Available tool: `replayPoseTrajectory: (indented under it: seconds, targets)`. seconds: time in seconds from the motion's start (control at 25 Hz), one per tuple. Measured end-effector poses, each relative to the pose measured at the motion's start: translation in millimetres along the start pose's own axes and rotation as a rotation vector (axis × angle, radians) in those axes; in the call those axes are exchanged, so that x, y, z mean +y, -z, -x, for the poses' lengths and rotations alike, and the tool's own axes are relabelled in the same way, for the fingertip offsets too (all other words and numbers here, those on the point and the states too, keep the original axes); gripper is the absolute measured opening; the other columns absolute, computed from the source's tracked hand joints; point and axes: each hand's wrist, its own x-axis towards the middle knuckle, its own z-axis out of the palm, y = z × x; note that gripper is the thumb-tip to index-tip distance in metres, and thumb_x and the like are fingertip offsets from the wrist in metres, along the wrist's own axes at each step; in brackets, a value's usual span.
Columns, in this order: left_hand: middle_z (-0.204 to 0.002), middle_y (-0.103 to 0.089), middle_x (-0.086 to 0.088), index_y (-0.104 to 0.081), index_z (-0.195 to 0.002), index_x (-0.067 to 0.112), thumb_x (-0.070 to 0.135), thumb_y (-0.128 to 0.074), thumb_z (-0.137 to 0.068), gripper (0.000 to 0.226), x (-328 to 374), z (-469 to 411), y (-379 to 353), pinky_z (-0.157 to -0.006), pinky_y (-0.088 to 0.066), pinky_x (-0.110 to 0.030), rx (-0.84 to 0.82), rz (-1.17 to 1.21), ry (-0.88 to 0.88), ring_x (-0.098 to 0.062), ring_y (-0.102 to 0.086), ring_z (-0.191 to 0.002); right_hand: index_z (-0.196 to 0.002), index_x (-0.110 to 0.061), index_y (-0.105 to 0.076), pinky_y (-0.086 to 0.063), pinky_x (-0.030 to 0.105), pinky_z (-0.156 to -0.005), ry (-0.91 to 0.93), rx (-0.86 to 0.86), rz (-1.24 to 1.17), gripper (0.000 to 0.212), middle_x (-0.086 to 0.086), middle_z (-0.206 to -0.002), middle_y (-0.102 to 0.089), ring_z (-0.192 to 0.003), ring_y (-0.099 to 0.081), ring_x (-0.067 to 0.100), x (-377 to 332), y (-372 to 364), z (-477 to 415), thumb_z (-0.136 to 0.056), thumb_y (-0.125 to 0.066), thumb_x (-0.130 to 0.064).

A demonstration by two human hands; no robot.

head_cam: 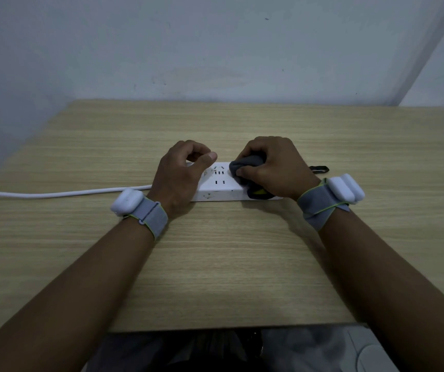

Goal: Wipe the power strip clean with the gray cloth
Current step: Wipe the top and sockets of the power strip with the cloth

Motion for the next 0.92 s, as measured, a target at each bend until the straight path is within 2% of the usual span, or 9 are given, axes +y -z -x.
replayPoseTrajectory:
  seconds: [0.12, 0.32, 0.44, 0.6, 0.72, 0.84, 0.92]
  targets:
    - [-0.095, -0.063, 0.007, -0.067, -0.093, 0.019, 0.038, -0.058, -0.085, 0.023, -0.7, -0.5, 0.4, -0.075, -0.037, -0.014, 0.001, 0.000, 0.006, 0.002, -0.054, -0.088, -0.085, -0.021, -0.073, -0.051, 0.035, -0.079, -0.032, 0.049, 0.047, 0.013, -0.003, -0.088, -0.068, -0.086, -0.062, 0.017, 4.2, -0.6, -6.7, -0.073, -0.073, -0.024]
    - [-0.094, -0.063, 0.007, -0.067, -0.092, 0.020, 0.039, -0.058, -0.085, 0.023, 0.5, -1.4, 0.7, -0.075, -0.037, -0.015, -0.003, -0.002, 0.005, 0.002, -0.055, -0.088, -0.078, -0.022, -0.072, -0.052, 0.027, -0.069, -0.035, -0.050, -0.048, 0.009, -0.008, -0.079, -0.069, -0.077, -0.066, 0.013, 8.4, 8.1, -2.7, -0.070, -0.075, -0.020]
    - [-0.093, -0.063, 0.008, -0.067, -0.091, 0.019, 0.038, -0.058, -0.085, 0.022, 0.2, -0.8, 0.9, -0.076, -0.038, -0.016, 0.000, -0.003, 0.003, 0.000, -0.055, -0.088, -0.079, -0.021, -0.072, -0.050, 0.028, -0.071, -0.021, -0.012, 0.009, 0.008, -0.007, -0.080, -0.067, -0.080, -0.064, 0.014, 7.3, 6.8, -2.8, -0.071, -0.074, -0.021]
    - [-0.093, -0.063, 0.007, -0.067, -0.092, 0.018, 0.039, -0.059, -0.084, 0.024, 0.1, -0.7, 0.4, -0.077, -0.039, -0.018, -0.007, -0.012, 0.000, -0.005, -0.055, -0.089, -0.078, -0.021, -0.073, -0.050, 0.022, -0.068, 0.012, -0.106, -0.056, 0.012, -0.006, -0.080, -0.069, -0.078, -0.065, 0.012, 4.7, 9.8, 1.0, -0.067, -0.077, -0.017]
    - [-0.092, -0.062, 0.009, -0.067, -0.091, 0.019, 0.041, -0.059, -0.083, 0.025, 0.6, -1.0, 0.2, -0.076, -0.039, -0.018, -0.008, -0.008, 0.000, -0.002, -0.055, -0.088, -0.080, -0.021, -0.072, -0.052, 0.031, -0.073, 0.025, -0.061, -0.008, 0.010, -0.004, -0.084, -0.069, -0.082, -0.064, 0.015, 2.7, 8.3, 1.5, -0.070, -0.076, -0.020]
    - [-0.090, -0.061, 0.014, -0.067, -0.092, 0.021, 0.041, -0.059, -0.084, 0.023, 0.2, -1.0, 0.3, -0.075, -0.037, -0.016, -0.010, -0.013, 0.003, 0.001, -0.054, -0.088, -0.079, -0.019, -0.073, -0.052, 0.032, -0.073, 0.029, -0.117, -0.051, 0.013, -0.002, -0.083, -0.070, -0.081, -0.065, 0.016, 1.6, 9.4, 0.8, -0.068, -0.078, -0.017]
    - [-0.089, -0.060, 0.014, -0.067, -0.091, 0.020, 0.039, -0.060, -0.084, 0.021, 0.1, -0.6, 0.3, -0.074, -0.037, -0.015, -0.008, -0.006, 0.006, 0.001, -0.054, -0.087, -0.080, -0.019, -0.072, -0.052, 0.032, -0.074, 0.023, -0.084, -0.022, 0.011, -0.003, -0.084, -0.069, -0.082, -0.064, 0.016, 2.9, 7.5, -0.4, -0.069, -0.076, -0.019]
